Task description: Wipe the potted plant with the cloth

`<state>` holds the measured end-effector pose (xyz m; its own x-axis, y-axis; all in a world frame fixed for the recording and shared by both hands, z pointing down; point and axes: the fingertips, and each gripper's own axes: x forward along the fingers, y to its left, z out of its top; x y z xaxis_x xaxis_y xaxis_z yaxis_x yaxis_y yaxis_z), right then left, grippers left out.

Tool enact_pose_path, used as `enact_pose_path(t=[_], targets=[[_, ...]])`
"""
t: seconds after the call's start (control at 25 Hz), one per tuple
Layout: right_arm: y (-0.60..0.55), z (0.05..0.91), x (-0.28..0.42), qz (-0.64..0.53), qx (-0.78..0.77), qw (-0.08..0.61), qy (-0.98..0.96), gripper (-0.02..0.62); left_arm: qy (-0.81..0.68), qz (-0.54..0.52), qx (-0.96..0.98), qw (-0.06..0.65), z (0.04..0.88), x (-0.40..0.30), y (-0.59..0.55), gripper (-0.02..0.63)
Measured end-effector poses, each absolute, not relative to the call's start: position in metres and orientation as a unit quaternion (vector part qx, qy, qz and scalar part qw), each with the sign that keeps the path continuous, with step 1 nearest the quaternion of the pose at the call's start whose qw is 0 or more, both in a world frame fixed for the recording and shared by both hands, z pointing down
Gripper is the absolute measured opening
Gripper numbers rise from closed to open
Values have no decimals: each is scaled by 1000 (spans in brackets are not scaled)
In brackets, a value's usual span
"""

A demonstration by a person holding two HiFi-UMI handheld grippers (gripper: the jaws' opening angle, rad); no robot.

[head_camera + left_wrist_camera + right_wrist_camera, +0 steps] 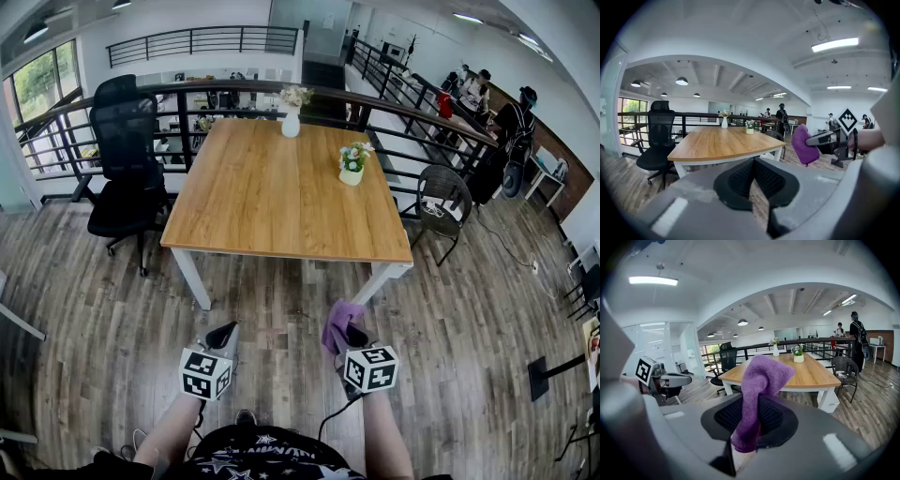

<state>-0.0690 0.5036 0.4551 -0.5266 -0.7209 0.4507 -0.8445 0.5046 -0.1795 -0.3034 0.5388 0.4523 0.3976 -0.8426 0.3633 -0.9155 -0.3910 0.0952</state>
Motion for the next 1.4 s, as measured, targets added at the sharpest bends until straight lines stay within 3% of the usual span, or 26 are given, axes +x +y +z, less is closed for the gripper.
enact_pose_path(t=[1.4], targets=[[500,476,-107,194,515,176,-816,84,-472,122,856,174,478,-352,512,1]])
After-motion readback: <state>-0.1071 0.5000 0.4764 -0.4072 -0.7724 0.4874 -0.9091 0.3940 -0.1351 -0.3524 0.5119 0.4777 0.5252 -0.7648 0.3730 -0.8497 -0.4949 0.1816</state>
